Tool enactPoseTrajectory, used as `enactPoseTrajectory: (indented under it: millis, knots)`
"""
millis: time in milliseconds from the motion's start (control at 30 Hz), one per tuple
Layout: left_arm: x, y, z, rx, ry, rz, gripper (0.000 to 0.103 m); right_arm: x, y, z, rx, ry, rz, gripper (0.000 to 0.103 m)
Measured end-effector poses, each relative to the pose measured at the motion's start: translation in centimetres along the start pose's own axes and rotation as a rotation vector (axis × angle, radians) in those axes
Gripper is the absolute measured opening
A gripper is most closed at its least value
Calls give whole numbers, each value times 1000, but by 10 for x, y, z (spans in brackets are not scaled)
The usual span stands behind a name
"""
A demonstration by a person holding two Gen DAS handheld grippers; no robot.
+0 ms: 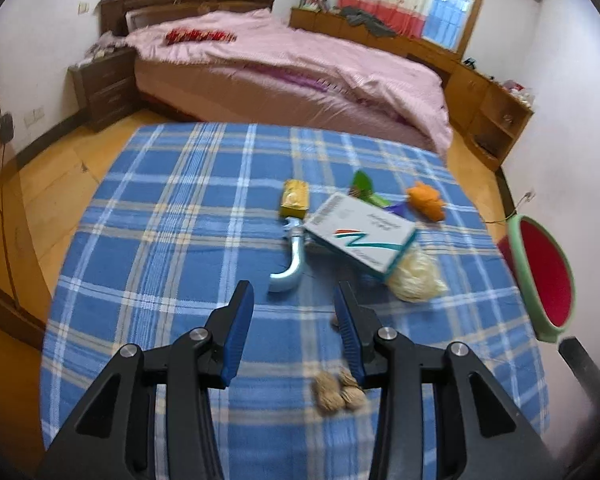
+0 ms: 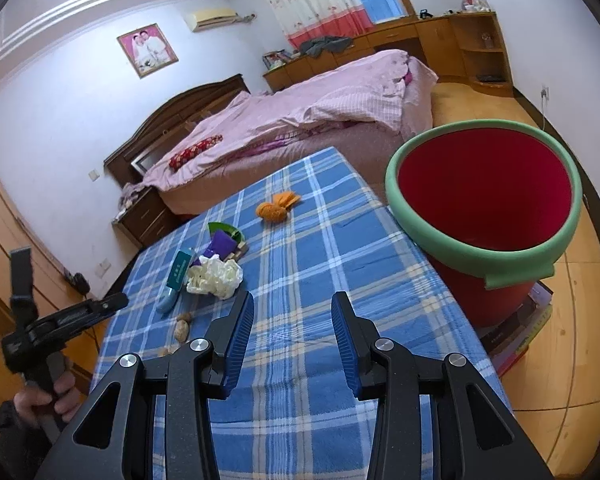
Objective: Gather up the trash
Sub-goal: 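Move both open tools back over the remaining trash on the bedspread, then grasp the blue plastic hook with the left tool while the right tool grasps the teal medicine box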
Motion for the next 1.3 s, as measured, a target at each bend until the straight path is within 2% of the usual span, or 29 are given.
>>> enactPoseTrajectory:
  millis: [100,200,500,567,600,633,867,1100,1300]
  knots:
    - [0,19,5,-12,-28,28,42,-2,13,-5,-26,1,29,41]
    - [0,33,2,-14,-8,40,42,-5,22,-9,-28,9,50,41]
    - [9,79,-3,79,55,91,42,-1,50,-1,-30,-26,105,41]
    - [8,84,0,81,37,98,26,2,57,8,-17,-48,123,41]
    - [9,83,2,88,38,90,18,2,61,11,-11,-58,130,41]
    - [8,84,4,76,31,98,16,3,65,17,0,-72,138,41]
    - [1,69,29,29,-66,52,16,-3,107,58,51,-162,221,41]
    - [2,43,46,-8,-136,0,16,-8,124,106,143,-215,248,41]
    - [-9,30,63,-20,-183,-15,16,-32,141,128,156,-233,336,41]
Point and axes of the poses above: each gripper's, at about its wrist camera, not at the fingertips, and y roughly the way its jaws point, z to its left, x to its top, the point moved 8 cm from there along y, roughly the way its jaws point, and after that the axes turned 1 degree about -x, right-handed, at the moved point
